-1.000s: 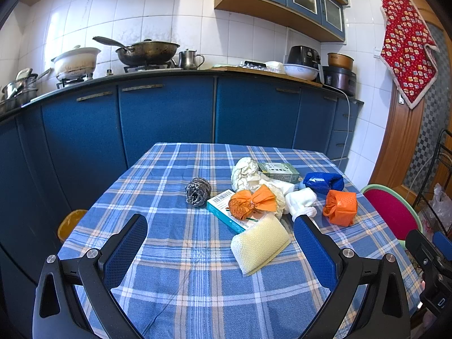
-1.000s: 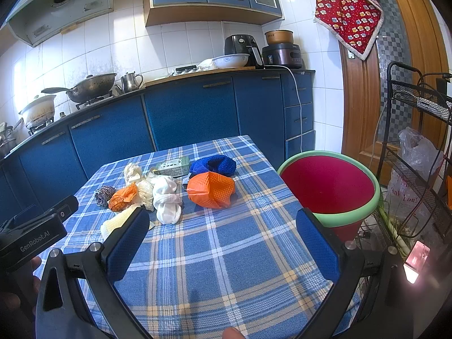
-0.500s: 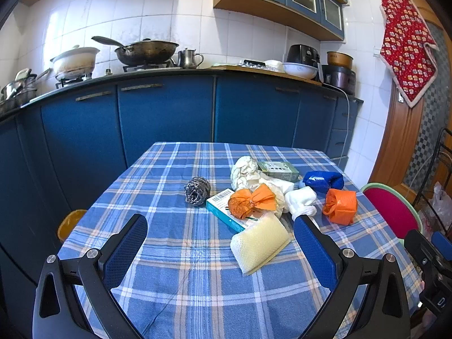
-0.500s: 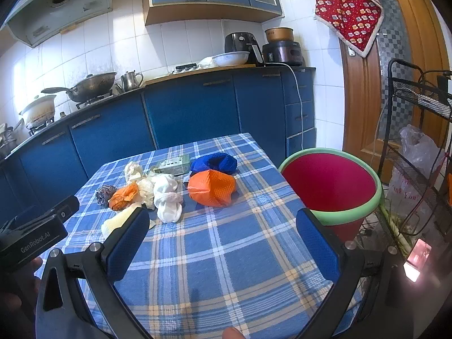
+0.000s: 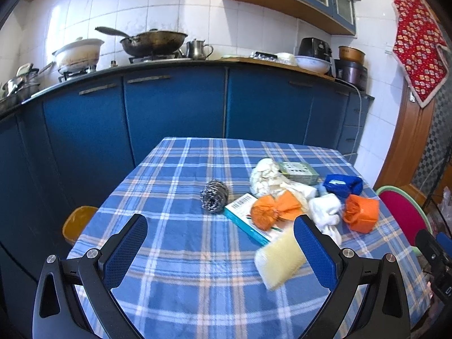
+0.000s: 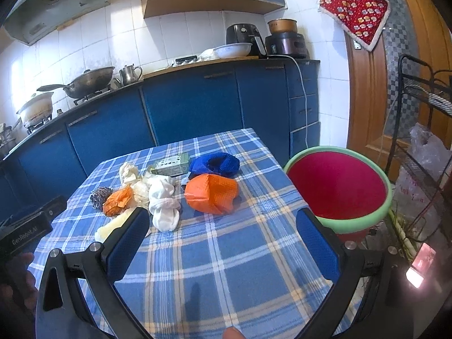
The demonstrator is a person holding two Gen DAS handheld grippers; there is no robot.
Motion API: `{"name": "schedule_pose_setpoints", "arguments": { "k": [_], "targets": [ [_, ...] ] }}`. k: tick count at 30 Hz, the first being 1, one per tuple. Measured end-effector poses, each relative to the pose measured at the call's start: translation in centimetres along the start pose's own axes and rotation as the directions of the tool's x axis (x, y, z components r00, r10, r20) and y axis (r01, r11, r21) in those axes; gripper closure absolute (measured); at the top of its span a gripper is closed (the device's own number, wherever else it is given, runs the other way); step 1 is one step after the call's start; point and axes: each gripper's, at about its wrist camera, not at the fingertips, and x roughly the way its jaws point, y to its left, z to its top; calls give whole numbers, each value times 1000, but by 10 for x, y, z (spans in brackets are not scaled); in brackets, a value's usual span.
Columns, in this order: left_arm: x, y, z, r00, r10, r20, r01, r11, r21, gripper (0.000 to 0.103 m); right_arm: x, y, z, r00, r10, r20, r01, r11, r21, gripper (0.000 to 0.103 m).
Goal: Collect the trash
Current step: 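Grasp the orange mesh bag with the right tool while the left tool grasps the steel wool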
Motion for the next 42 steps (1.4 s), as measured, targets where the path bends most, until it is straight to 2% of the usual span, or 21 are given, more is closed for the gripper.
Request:
{"name": "schedule_pose_setpoints", "arguments": {
  "k": [5,13,18,21,26,31,32,34,35,37,39,42],
  "targets": [
    [25,8,10,998,27,-50,-26,999,22,0,22,3,7,999,13,-49,-14,1000,-6,1],
    [75,14,29,993,29,-116,-22,998,60,0,58,10,19,993,6,-118,-9,1000,-22,1],
    [108,16,38,988,17,-154,-6,997,72,0,81,14,24,987,-15,-160,10,1000,-29,1],
    [129,18,40,981,-29,-194,43,997,70,1,94,12,24,981,-38,-192,34,999,-22,1],
    [152,21,39,964,-55,-258,73,996,60,15,115,10,24,969,-54,-240,55,998,-6,7],
    [168,29,33,943,-91,-321,108,994,34,38,132,10,22,956,-29,-292,33,999,10,15],
    [168,29,31,939,-104,-327,118,993,24,42,136,11,21,952,-20,-306,24,1000,8,19],
    [170,30,30,931,-141,-335,149,989,-3,62,141,12,19,944,3,-330,1,1000,12,31],
    [170,29,30,930,-150,-336,156,988,-8,63,142,13,18,940,8,-340,-4,1000,12,39],
    [167,27,30,934,-148,-327,156,988,-1,65,145,14,16,932,17,-362,-16,1000,5,46],
    [164,27,31,935,-155,-320,162,987,-6,66,145,15,14,930,19,-366,-20,1000,0,59],
    [151,28,35,945,-154,-288,155,988,-18,66,144,11,15,930,33,-367,-31,999,12,75]
  ]
}}
